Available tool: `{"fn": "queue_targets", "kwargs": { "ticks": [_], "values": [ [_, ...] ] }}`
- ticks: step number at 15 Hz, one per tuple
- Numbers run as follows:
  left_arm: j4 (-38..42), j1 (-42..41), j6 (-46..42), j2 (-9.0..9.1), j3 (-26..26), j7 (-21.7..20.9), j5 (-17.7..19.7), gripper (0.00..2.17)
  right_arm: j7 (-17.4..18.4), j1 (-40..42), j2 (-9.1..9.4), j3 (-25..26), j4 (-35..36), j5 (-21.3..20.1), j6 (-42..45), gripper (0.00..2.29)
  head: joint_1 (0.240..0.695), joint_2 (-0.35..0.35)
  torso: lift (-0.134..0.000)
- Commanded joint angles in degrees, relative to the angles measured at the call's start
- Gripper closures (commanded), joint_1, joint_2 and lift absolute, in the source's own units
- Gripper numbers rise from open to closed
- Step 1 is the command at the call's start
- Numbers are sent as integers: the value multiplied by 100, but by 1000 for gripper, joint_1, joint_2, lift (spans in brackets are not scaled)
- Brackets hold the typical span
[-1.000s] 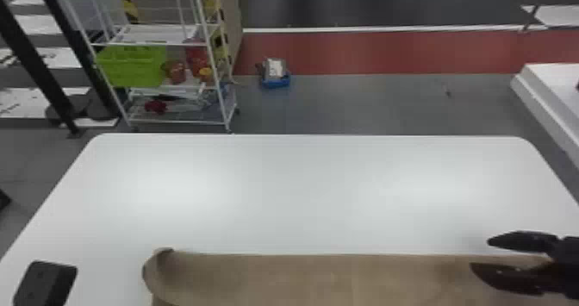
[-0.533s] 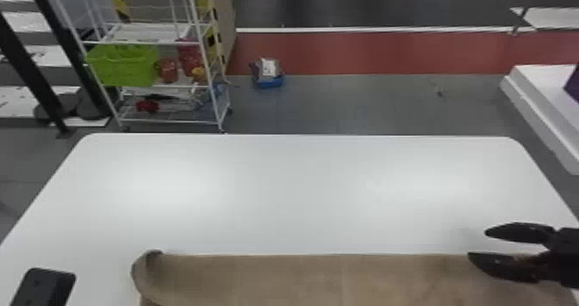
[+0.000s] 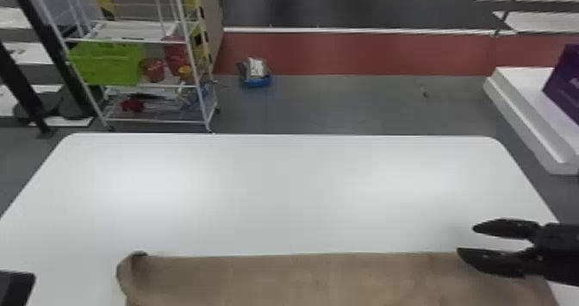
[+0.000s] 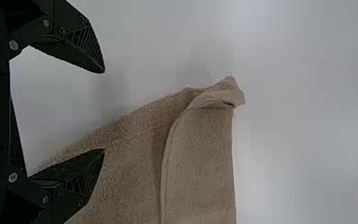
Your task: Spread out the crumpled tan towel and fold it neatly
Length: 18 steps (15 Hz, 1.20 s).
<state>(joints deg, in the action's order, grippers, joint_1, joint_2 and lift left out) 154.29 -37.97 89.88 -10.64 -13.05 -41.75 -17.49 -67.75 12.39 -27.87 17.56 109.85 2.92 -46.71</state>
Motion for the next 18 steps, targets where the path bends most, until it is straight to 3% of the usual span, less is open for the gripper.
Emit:
{"fn": "queue_targets", "kwargs": {
  "ticks": [1, 3, 10, 13, 16, 17, 18],
  "values": [
    [145, -61, 15, 35, 233, 0, -80, 333, 8, -61, -43, -51, -78, 33, 52, 178, 695, -21, -122],
    [171, -61, 15, 106, 584, 9, -405, 454, 8, -131, -87, -95, -201, 42, 175, 178, 695, -56, -122],
    [-180, -26, 15, 150, 1041, 35, -739, 610, 25, -254, -271, -191, -535, 156, 562, 178, 695, -121, -122],
    [-110, -9, 15, 150, 1129, 44, -923, 1747, 43, -316, -289, -279, -623, 156, 597, 178, 695, -131, -122],
    [162, -9, 15, 150, 1182, 237, -1240, 1787, 52, -316, -289, -297, -649, 156, 597, 178, 695, -121, -122],
    [268, -61, 15, 97, 1419, 404, -1512, 1787, 52, -316, -289, -288, -649, 147, 597, 178, 695, -112, -122],
    [382, -149, 15, 27, 1920, 545, -2215, 1787, 52, -307, -289, -288, -649, 147, 597, 178, 695, -93, -122]
  ]
}}
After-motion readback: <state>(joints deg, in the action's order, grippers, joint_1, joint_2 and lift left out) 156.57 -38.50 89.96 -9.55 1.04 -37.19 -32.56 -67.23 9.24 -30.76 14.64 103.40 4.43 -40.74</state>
